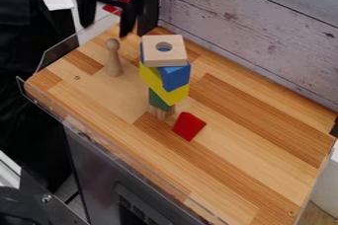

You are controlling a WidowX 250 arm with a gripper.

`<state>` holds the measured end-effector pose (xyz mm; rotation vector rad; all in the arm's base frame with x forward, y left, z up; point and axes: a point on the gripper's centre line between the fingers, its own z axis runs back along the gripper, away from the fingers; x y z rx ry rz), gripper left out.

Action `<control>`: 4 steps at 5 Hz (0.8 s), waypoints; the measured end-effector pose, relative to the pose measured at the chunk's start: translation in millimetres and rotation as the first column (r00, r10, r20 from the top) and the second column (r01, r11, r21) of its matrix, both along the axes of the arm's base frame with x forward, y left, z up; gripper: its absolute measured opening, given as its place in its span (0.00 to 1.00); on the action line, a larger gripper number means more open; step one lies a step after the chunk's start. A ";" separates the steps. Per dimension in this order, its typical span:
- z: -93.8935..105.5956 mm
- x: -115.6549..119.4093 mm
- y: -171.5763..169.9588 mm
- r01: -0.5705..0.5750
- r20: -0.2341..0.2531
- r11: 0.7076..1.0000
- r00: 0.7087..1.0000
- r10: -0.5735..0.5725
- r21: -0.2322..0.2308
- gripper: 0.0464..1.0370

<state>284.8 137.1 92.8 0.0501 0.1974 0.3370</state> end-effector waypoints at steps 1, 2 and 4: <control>41.9 -1.1 -4.9 0.077 0.054 0.997 0.996 -0.076 -0.006 0.96; 62.8 -9.4 -17.3 0.162 0.040 0.987 0.986 -0.162 -0.015 0.96; 74.1 -36.7 -64.3 0.309 -0.029 0.950 0.950 -0.310 -0.040 0.96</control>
